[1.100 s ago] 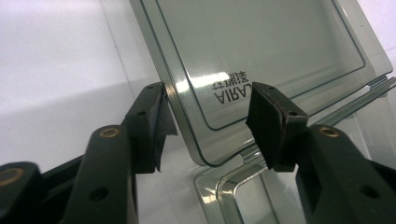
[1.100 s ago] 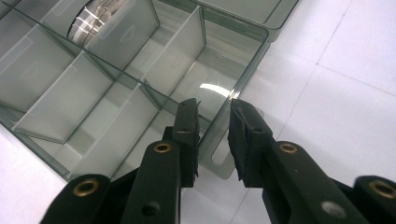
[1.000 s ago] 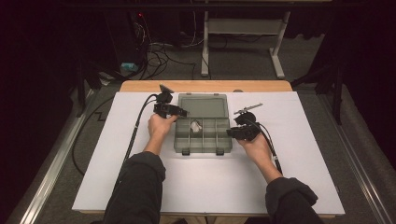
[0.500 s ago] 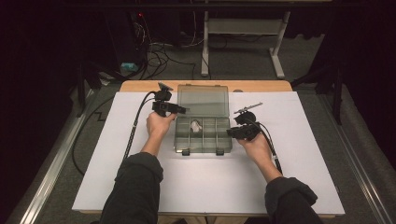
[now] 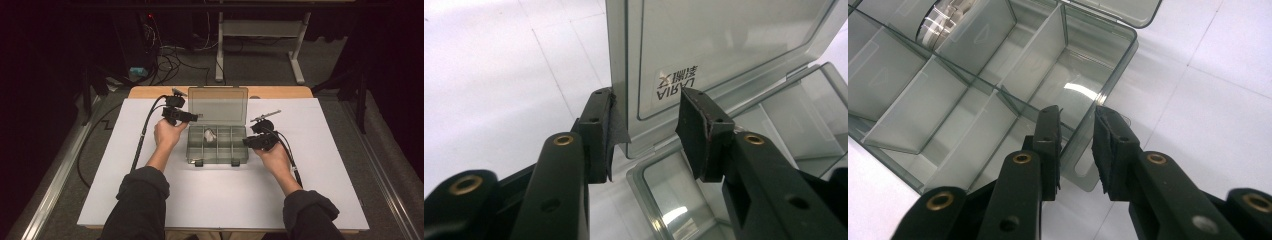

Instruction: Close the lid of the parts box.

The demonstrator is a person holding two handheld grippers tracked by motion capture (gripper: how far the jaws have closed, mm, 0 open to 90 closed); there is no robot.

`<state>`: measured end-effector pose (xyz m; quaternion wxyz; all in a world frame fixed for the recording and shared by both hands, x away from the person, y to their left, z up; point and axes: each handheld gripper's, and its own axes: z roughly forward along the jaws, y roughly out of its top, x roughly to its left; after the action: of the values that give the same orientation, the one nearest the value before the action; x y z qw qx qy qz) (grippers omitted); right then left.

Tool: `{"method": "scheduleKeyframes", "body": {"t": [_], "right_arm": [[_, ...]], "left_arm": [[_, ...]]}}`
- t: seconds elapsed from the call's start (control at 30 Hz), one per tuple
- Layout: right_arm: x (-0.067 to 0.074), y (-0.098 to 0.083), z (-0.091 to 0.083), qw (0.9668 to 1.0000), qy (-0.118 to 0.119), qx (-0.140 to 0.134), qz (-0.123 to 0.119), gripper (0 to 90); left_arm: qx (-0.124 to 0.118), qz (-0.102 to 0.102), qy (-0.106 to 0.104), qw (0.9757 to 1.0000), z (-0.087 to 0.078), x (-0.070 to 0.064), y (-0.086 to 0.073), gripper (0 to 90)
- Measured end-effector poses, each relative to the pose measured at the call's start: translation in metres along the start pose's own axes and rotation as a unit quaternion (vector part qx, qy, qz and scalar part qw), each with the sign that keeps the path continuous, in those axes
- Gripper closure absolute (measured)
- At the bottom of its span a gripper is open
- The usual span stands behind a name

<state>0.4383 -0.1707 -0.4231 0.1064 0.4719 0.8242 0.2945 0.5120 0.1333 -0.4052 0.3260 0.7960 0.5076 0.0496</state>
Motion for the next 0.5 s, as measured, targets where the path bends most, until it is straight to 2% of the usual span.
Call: {"method": "scheduleKeyframes", "body": {"t": [0.5], "right_arm": [[0.0007,0.0,0.0001,1.0,-0.002,0.0,-0.001,73.4]], "left_arm": [[0.009,0.04,0.019,0.999,-0.0053,-0.008,-0.0033,60.7]]}}
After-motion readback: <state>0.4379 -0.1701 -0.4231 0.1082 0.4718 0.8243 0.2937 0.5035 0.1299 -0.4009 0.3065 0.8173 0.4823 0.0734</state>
